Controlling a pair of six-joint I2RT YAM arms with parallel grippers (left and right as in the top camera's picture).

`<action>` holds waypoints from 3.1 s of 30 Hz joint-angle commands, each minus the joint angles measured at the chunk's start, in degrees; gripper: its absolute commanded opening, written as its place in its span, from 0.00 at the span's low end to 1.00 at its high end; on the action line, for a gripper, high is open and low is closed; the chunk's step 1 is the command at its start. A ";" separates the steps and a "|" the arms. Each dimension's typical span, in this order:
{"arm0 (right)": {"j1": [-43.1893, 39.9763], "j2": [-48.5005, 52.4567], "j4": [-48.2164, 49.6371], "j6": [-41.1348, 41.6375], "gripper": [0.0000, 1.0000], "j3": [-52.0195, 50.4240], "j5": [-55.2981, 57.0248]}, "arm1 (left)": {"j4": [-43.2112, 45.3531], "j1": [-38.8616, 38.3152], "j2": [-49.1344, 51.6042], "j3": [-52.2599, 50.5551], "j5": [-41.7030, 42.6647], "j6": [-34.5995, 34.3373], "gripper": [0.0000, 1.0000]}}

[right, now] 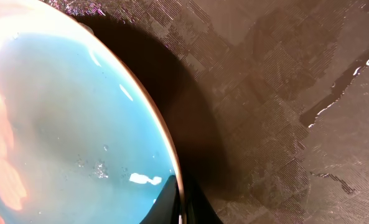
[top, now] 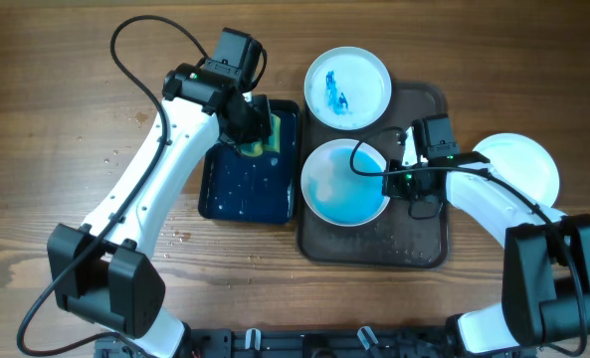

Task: Clean dirty plates on tray and stack at the side
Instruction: 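Return the sponge to the black tray and release it, then lift the plate by its rim and tilt it over the black tray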

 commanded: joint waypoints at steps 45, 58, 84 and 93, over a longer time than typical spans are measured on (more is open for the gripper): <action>3.23 -10.56 -15.74 -6.93 0.04 21.62 4.96 | 15.82 7.67 -26.88 -21.55 1.25 -6.67 1.00; 33.68 -2.12 12.79 -17.16 0.04 21.70 53.88 | 4.04 7.65 -31.04 -21.57 1.22 -6.69 1.00; 43.80 -2.14 29.40 -40.30 0.04 21.70 74.01 | 3.82 7.65 -31.04 -21.57 1.22 -6.69 1.00; 43.78 -2.14 29.42 -39.47 0.04 21.70 72.81 | 3.82 7.65 -31.04 -21.57 1.22 -6.69 1.00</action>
